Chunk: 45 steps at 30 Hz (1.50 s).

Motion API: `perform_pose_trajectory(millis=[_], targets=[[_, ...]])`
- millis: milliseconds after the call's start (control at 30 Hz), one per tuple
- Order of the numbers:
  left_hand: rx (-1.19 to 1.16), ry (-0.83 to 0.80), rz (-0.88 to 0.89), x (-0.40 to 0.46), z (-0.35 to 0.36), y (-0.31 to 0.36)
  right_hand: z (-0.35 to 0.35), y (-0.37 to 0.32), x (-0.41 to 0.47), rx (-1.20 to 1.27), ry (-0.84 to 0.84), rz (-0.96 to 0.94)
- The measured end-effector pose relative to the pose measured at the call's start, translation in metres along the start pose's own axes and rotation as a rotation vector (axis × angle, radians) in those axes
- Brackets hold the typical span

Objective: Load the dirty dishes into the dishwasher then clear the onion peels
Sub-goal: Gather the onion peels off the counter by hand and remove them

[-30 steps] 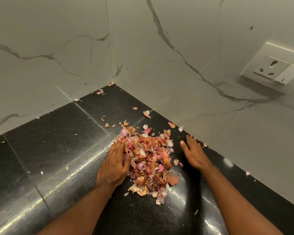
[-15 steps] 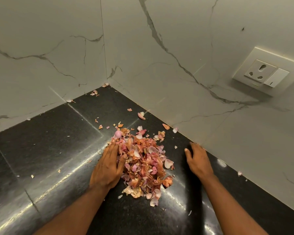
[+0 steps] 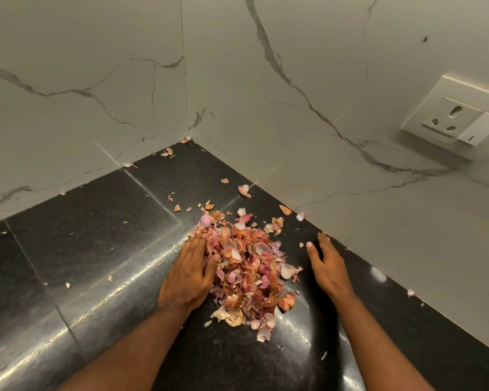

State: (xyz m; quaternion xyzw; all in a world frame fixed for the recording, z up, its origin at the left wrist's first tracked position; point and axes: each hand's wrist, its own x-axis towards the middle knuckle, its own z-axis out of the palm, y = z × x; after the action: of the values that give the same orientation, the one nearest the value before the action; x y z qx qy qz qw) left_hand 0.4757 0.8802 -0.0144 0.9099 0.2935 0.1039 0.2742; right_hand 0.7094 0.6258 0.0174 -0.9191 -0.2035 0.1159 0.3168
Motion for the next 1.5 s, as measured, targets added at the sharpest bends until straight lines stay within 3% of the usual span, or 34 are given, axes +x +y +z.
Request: perform_pose_trajectory(millis=[33,100,200,267,300,367,433,467,533,600,667,700,767,833,933,1000,1167,1233,1333,1367,1433,1500], targets=[[0.002,0.001,-0.003,-0.001,-0.001,-0.001,0.009,-0.004,0.001,-0.108,-0.078,-0.043],[0.001,0.005,0.0,-0.001,-0.001,0.0,0.025,-0.018,-0.004,-0.098,-0.205,-0.147],[-0.004,0.002,0.0,-0.001,-0.002,0.001,0.036,-0.044,-0.019,0.335,-0.341,-0.145],[-0.001,0.007,-0.001,-0.002,-0.002,0.002,0.036,-0.052,-0.024,0.539,-0.235,-0.129],[-0.001,0.011,0.0,-0.002,-0.003,0.002,0.035,-0.053,-0.022,0.512,-0.117,-0.105],[-0.001,0.014,0.001,-0.002,-0.003,0.003,0.034,-0.048,-0.015,0.226,0.007,-0.03],[0.003,0.013,0.001,-0.003,-0.002,0.003,0.041,-0.041,-0.015,-0.083,-0.082,-0.032],[0.002,0.009,0.003,-0.002,-0.002,0.002,0.046,-0.039,-0.017,-0.118,-0.148,-0.066],[0.0,0.009,0.003,-0.002,-0.003,0.002,0.047,-0.043,-0.023,0.107,-0.192,-0.105],[0.005,0.005,0.0,-0.002,-0.002,0.002,0.041,-0.047,-0.026,0.409,-0.071,-0.073],[0.006,0.008,0.001,-0.002,-0.002,0.003,0.034,-0.045,-0.018,0.316,0.087,-0.058],[0.008,0.008,0.0,-0.003,-0.002,0.003,0.033,-0.043,-0.014,0.175,0.068,-0.046],[0.014,0.002,-0.007,-0.003,-0.003,0.003,0.038,-0.042,-0.009,0.029,-0.127,-0.06],[0.016,-0.005,-0.005,-0.003,-0.003,0.002,0.037,-0.046,-0.007,0.187,-0.232,-0.079],[0.012,0.001,0.001,-0.002,-0.001,0.002,0.024,-0.053,0.007,0.418,-0.072,-0.073],[0.008,-0.002,0.001,-0.002,-0.001,0.001,0.015,-0.053,0.028,0.248,-0.014,-0.075],[-0.01,0.0,-0.011,-0.001,-0.002,0.001,0.009,-0.053,0.076,-0.165,-0.228,-0.178],[-0.012,-0.005,-0.017,-0.001,-0.001,0.0,0.015,-0.049,0.077,-0.169,-0.29,-0.176],[-0.014,0.008,-0.01,0.0,0.001,-0.002,0.025,-0.047,0.064,0.317,-0.091,-0.148],[-0.012,0.01,-0.007,0.0,0.002,-0.002,0.025,-0.049,0.058,0.378,-0.002,-0.163],[-0.011,0.005,0.003,0.0,0.001,-0.002,0.023,-0.049,0.056,0.273,0.132,-0.18],[-0.01,0.007,0.003,-0.001,0.0,-0.001,0.02,-0.044,0.063,0.066,0.052,-0.185]])
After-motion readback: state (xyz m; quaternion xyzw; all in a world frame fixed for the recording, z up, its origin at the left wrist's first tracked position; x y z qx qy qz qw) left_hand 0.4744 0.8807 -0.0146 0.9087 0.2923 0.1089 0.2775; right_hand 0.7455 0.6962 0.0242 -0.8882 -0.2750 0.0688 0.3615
